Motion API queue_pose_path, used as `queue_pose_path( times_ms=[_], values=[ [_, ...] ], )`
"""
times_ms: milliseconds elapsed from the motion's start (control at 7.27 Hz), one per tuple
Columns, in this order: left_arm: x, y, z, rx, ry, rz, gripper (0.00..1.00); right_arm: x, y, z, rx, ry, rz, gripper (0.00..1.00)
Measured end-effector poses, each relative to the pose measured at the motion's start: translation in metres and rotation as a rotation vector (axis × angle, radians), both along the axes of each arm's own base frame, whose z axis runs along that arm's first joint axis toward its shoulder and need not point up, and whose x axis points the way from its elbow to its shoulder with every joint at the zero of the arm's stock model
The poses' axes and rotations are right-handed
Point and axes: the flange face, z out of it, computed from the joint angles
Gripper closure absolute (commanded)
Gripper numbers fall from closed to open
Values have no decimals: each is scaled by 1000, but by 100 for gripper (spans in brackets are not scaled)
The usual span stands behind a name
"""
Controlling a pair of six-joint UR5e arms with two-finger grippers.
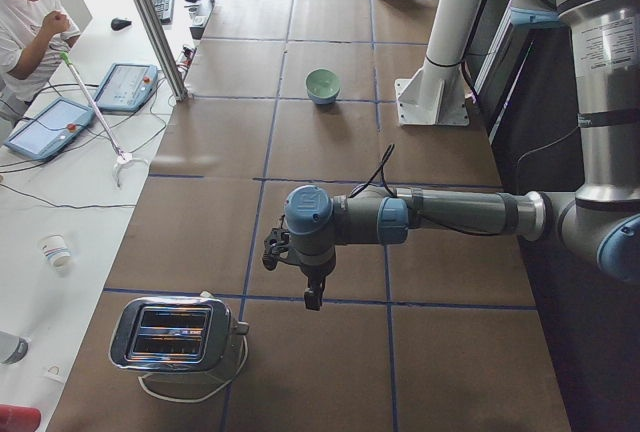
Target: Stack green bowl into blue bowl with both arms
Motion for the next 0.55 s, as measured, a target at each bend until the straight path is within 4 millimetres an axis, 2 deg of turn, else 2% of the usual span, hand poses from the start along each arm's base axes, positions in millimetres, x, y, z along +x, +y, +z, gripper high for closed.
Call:
queue_pose_path(
  times_ms=[550],
  values=[
    [0, -1, 0, 1, 0, 1, 0, 0, -3, -1, 2, 1, 2, 0]
  ],
)
